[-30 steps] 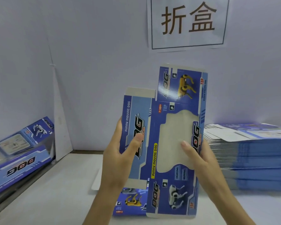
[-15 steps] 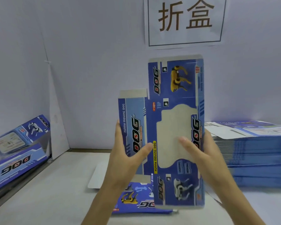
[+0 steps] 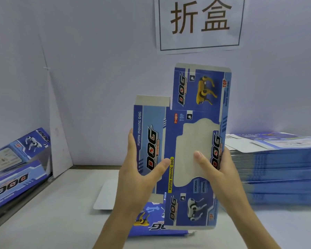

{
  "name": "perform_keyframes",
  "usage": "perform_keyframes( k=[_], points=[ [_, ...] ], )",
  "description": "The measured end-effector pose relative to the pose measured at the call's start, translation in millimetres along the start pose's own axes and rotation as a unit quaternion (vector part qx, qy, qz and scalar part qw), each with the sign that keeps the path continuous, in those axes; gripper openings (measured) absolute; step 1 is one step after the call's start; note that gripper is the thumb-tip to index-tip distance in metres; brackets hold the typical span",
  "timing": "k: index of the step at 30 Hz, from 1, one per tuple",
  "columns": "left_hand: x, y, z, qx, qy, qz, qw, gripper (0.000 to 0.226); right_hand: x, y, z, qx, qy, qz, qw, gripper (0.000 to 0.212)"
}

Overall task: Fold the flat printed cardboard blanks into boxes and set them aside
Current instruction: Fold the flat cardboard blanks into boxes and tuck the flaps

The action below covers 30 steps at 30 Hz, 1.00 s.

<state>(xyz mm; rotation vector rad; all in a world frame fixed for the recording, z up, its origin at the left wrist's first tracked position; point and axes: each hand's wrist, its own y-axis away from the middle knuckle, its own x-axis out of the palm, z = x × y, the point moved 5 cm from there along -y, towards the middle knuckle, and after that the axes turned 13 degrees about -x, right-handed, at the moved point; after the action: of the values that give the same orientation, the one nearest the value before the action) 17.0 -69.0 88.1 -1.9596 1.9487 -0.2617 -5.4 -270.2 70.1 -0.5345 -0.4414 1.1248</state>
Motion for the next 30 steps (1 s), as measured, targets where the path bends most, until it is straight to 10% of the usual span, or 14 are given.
perform_keyframes(
  k=[11,14,17,21,26,30],
  points=[
    [14,3,18,-0.061,-0.084,0.045,0.994,0.094,10,7,30,-0.100,0.056,0.006,0.993,0.004],
    [32,14,10,-0.077,0.061,0.175,0.980,0.105,45,22,41,-0.143,0.014,0.198,0.970,0.021],
    [20,7,13,-0.120,0.185,0.082,0.972,0.059,56,31,36,-0.151,0.074,0.346,0.923,0.041],
    [-18,-8,11,-0.089,0.198,-0.047,0.975,0.023,25,9,38,-0.166,0.116,0.154,0.967,0.047],
    [-28,-13,13,-0.066,0.131,-0.066,0.987,0.051,-6,-6,16,-0.014,-0.012,0.049,0.999,0.041],
    [-10,-7,17,-0.033,-0.145,-0.018,0.989,0.114,-7,-6,15,-0.004,-0.111,-0.006,0.994,0.026]
  ],
)
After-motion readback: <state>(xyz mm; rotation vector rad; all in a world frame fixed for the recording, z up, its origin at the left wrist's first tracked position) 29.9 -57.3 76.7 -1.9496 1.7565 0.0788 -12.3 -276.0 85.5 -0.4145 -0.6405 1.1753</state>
